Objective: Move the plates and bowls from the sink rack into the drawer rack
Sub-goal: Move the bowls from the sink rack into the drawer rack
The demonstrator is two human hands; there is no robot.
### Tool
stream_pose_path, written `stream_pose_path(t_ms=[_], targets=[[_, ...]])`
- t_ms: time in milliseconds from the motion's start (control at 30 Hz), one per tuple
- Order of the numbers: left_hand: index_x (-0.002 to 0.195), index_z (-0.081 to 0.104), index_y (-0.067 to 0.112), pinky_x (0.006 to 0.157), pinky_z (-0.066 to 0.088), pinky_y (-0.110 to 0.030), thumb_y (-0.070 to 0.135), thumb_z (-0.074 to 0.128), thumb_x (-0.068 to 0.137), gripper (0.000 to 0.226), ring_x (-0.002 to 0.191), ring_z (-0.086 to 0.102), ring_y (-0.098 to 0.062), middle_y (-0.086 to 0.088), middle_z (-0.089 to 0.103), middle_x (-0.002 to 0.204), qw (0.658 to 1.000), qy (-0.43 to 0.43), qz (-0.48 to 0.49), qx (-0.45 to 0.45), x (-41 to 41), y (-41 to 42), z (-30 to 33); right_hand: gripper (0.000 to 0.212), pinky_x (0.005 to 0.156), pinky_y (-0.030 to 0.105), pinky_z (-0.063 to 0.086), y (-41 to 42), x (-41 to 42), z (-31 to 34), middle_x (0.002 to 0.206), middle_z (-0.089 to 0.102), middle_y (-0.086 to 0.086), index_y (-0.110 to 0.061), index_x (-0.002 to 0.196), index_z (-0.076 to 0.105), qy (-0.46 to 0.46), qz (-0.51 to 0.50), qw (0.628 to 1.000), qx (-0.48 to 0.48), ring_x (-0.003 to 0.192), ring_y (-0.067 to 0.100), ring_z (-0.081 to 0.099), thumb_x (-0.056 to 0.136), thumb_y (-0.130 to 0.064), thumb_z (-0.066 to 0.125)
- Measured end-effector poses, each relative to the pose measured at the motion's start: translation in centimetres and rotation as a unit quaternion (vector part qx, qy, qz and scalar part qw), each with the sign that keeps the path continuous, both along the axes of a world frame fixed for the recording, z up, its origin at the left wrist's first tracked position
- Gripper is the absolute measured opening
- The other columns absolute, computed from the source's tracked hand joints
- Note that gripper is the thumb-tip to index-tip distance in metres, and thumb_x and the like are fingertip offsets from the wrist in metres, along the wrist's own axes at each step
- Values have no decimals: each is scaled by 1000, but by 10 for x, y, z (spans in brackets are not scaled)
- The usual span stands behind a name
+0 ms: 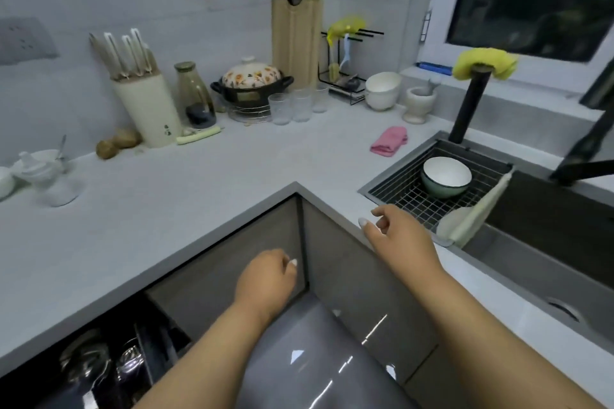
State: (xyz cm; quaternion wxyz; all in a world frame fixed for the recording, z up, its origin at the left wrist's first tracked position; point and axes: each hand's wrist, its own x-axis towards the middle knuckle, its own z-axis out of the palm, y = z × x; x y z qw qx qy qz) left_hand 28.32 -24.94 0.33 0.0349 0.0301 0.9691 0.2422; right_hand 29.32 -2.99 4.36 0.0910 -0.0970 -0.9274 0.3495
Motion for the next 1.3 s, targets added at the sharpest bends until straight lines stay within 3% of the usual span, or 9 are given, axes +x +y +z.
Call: stream_pose_path(t_ms=[100,367,500,700,800,933,1000,1100,1300], targets=[[91,61,13,76,44,-29,33,47,97,25,91,56,-20,-4,54,106,999,12,-32,25,-22,44,-1,39,72,26,38,39,-9,-2,104,60,-3,-20,119,57,-2,-29,1000,0,91,12,53,91,-46,52],[127,51,10,92,42,-28,34,48,96,39,113,50,-20,-7,48,130,992,1,-123,18,-63,120,-10,38,69,26,39,106,-20,-20,100,59,-5,-20,121,55,-35,-111,993,-26,88,14,55,91,-44,53],[145,33,12,107,30,-29,34,47,97,54,134,33,-21,-5,38,146,988,-3,-156,19,-88,145,-15,41,67,27,41,127,-29,-29,98,61,-3,-21,126,52,-43,-145,988,-32,85,14,57,92,-44,54],[146,29,14,113,25,-31,36,46,96,57,138,28,-19,-2,32,151,976,-4,-216,12,-150,188,-32,43,63,26,41,166,-66,-41,89,61,-3,-21,128,49,-64,-207,976,-37,80,15,58,91,-44,55],[148,27,16,115,25,-32,36,46,96,59,140,26,-19,-1,29,153,969,4,-246,-1,-187,207,-40,49,65,25,39,182,-94,-51,93,62,-1,-21,132,46,-88,-225,970,-30,85,16,58,90,-45,55],[147,29,18,114,22,-31,38,45,96,57,140,26,-20,-2,28,153,955,32,-292,-38,-233,228,-45,55,55,24,39,195,-133,-63,81,60,-3,-21,137,39,-115,-238,964,-30,77,16,59,90,-45,56],[147,29,20,116,20,-33,38,46,95,57,141,25,-22,-5,26,154,946,48,-315,-61,-257,239,-49,58,63,25,42,199,-152,-67,96,66,4,-21,140,35,-121,-239,963,-29,86,18,63,91,-42,57],[149,23,20,120,13,-37,38,45,96,60,145,14,-22,-6,17,158,928,45,-355,-98,-285,255,-58,64,74,27,45,207,-179,-76,123,60,9,-20,145,27,-128,-248,960,-12,103,23,61,91,-40,57],[153,0,20,120,-5,-41,42,36,98,70,148,-5,-21,-5,-2,161,906,56,-395,-140,-310,270,-78,69,83,34,51,229,-220,-112,126,55,14,-21,145,24,-185,-267,946,13,104,28,60,89,-42,58]])
